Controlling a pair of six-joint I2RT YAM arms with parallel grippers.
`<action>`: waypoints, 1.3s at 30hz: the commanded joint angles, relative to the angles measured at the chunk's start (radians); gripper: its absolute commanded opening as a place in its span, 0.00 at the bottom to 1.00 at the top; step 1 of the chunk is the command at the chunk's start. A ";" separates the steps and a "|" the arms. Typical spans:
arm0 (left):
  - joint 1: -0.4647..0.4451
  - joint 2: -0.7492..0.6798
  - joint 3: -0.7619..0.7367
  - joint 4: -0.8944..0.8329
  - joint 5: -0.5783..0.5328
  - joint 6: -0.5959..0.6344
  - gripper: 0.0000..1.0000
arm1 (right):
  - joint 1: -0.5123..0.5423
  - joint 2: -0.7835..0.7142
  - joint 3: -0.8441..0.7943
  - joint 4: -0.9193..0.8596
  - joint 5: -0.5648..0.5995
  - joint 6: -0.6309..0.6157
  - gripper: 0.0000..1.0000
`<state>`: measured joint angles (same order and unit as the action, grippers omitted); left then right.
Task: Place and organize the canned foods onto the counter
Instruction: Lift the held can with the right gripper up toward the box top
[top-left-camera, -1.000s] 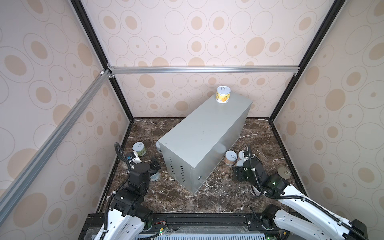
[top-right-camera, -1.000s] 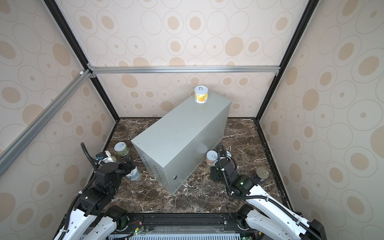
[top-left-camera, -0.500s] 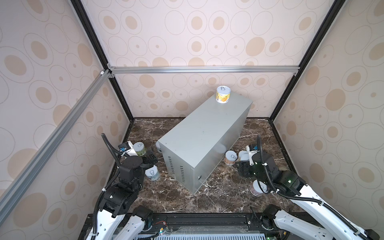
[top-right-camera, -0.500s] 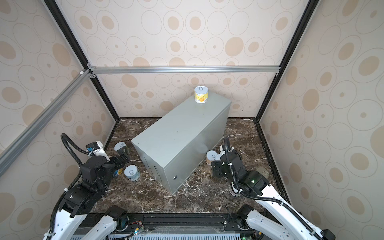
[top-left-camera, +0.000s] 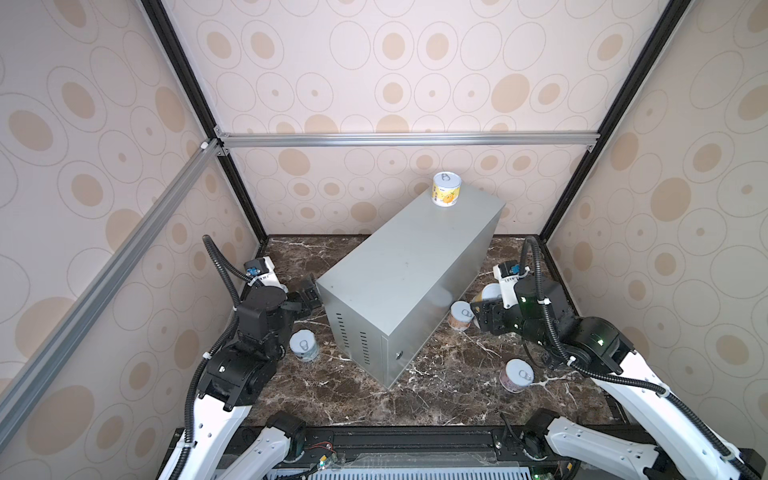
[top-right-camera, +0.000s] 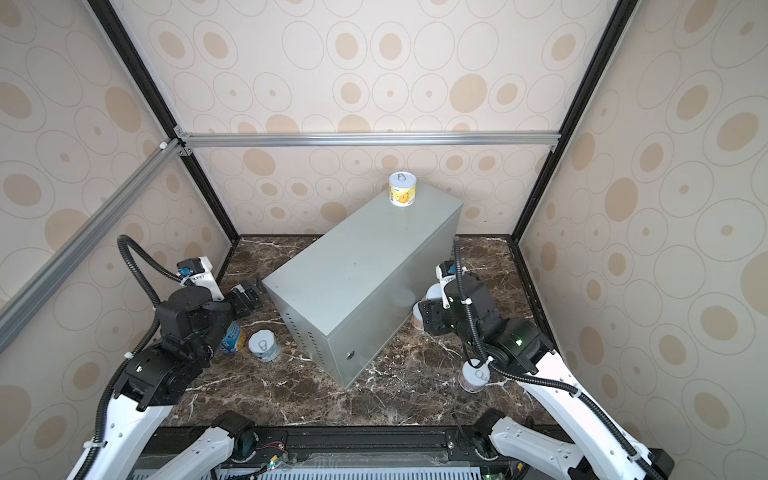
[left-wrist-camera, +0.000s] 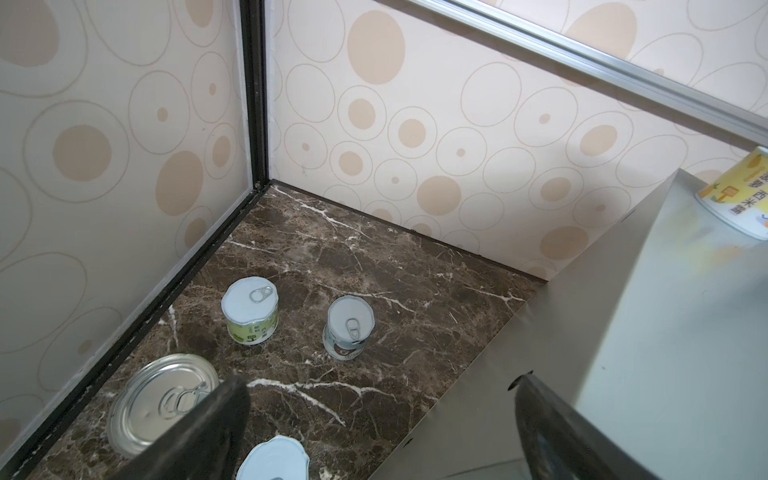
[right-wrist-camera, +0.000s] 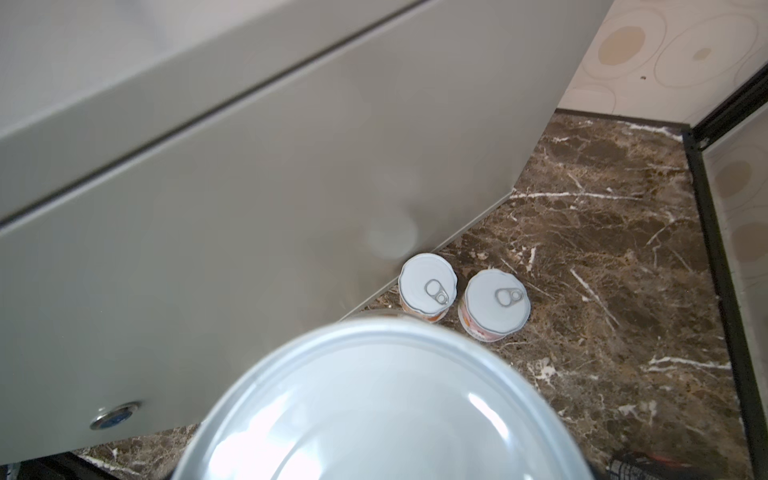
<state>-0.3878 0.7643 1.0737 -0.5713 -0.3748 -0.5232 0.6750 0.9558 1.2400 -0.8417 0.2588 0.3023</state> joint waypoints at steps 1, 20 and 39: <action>0.002 0.042 0.074 0.023 0.031 0.053 0.99 | 0.009 0.038 0.105 -0.011 0.019 -0.059 0.63; 0.002 0.225 0.247 0.088 0.052 0.157 0.99 | -0.088 0.352 0.528 -0.086 -0.042 -0.122 0.63; 0.002 0.344 0.262 0.167 0.034 0.209 0.99 | -0.269 0.672 0.938 -0.146 -0.121 -0.146 0.63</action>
<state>-0.3862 1.1015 1.3167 -0.4358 -0.3237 -0.3439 0.4286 1.6035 2.1078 -1.0031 0.1501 0.1757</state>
